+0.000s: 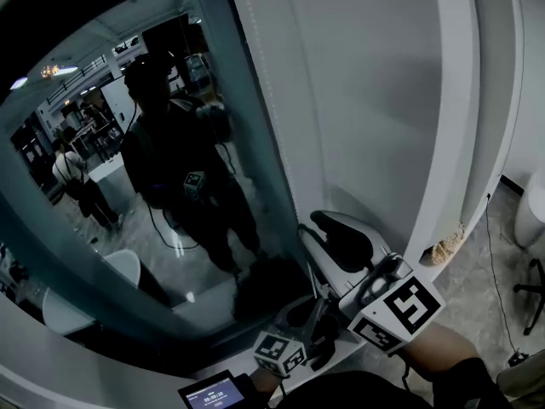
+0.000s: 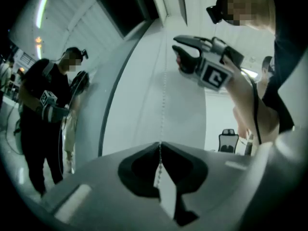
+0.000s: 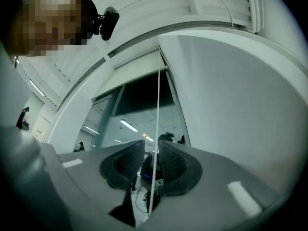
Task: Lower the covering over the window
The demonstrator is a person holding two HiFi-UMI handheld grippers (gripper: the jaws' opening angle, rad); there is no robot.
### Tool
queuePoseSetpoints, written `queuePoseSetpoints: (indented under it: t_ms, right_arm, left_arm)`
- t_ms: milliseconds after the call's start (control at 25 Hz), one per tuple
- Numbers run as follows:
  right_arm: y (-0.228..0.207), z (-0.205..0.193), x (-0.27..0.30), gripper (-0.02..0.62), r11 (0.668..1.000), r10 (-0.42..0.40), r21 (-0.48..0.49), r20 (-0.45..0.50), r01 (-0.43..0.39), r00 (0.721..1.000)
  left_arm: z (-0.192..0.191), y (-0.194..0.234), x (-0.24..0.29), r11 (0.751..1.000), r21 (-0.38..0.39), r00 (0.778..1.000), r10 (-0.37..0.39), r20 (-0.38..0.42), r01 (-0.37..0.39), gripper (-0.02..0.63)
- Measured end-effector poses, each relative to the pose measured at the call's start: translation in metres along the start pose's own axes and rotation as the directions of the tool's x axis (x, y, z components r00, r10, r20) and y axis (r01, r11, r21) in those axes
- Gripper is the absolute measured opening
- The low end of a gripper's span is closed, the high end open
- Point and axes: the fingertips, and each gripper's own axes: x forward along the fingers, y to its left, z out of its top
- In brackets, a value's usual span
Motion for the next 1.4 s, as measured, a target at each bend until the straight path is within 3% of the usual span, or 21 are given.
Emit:
queuePoseSetpoints:
  t_ms: [120, 240, 320, 360, 400, 680, 760, 840, 920, 1000, 1200, 1320, 1400]
  right_arm:
    - [0.003, 0.017, 0.018, 0.101, 0.999, 0.024, -0.027, 0.002, -0.024, 1.0]
    - [0.002, 0.029, 0.029, 0.097, 0.998, 0.031, -0.048, 0.004, -0.031, 1.0]
    - [0.0, 0.031, 0.033, 0.098, 0.999, 0.027, -0.028, 0.001, -0.026, 1.0]
    - [0.0, 0.03, 0.033, 0.046, 1.0, 0.031, -0.006, 0.002, -0.03, 1.0]
    - [0.001, 0.028, 0.032, 0.021, 0.999, 0.038, 0.011, 0.004, -0.038, 0.999]
    - [0.0, 0.023, 0.018, 0.014, 0.998, 0.048, -0.038, 0.083, -0.045, 0.995]
    - [0.001, 0.029, 0.014, 0.014, 0.998, 0.047, -0.059, 0.126, -0.039, 0.991]
    - [0.001, 0.033, 0.009, 0.014, 0.997, 0.045, -0.069, 0.148, -0.035, 0.988]
    - [-0.001, 0.018, 0.008, 0.012, 0.997, 0.049, -0.057, 0.093, -0.044, 0.995]
    - [0.002, -0.014, 0.009, 0.012, 0.997, 0.069, -0.027, 0.005, -0.069, 0.998]
    - [0.007, -0.101, -0.021, 0.012, 0.999, 0.044, -0.021, -0.168, -0.048, 0.985]
    - [0.007, -0.159, -0.045, 0.012, 0.999, 0.041, 0.04, -0.307, -0.03, 0.951]
    - [0.001, -0.201, -0.067, 0.012, 0.998, 0.026, 0.058, -0.382, -0.004, 0.924]
  left_arm:
    - [-0.057, 0.003, -0.009, 0.999, -0.046, 0.992, 0.011, -0.123, -0.017, 0.014]
    - [-0.104, -0.002, -0.019, 0.995, -0.098, 0.968, 0.0, -0.251, -0.025, 0.014]
    - [-0.132, -0.003, -0.028, 0.995, -0.093, 0.952, 0.003, -0.305, -0.033, 0.015]
    - [-0.142, -0.002, -0.032, 0.995, -0.089, 0.947, 0.006, -0.32, -0.037, 0.015]
    - [-0.149, -0.002, -0.034, 0.995, -0.09, 0.944, 0.008, -0.33, -0.04, 0.015]
    - [-0.155, 0.011, -0.036, 0.992, -0.099, 0.923, 0.035, -0.382, -0.079, 0.017]
    - [-0.15, 0.021, -0.04, 0.991, -0.07, 0.931, 0.086, -0.354, -0.118, 0.018]
    - [-0.134, 0.023, -0.045, 0.989, -0.06, 0.954, 0.115, -0.278, -0.136, 0.021]
    - [-0.108, 0.022, -0.051, 0.988, -0.059, 0.975, 0.13, -0.183, -0.143, 0.034]
    - [-0.078, 0.025, -0.058, 0.985, -0.045, 0.982, 0.164, -0.098, -0.169, 0.068]
    - [0.013, 0.04, -0.077, 0.964, 0.016, 0.957, 0.263, 0.123, -0.267, 0.051]
    - [0.076, 0.038, -0.076, 0.967, 0.051, 0.939, 0.23, 0.254, -0.251, 0.051]
    - [0.103, 0.029, -0.062, 0.98, 0.048, 0.946, 0.175, 0.274, -0.195, 0.051]
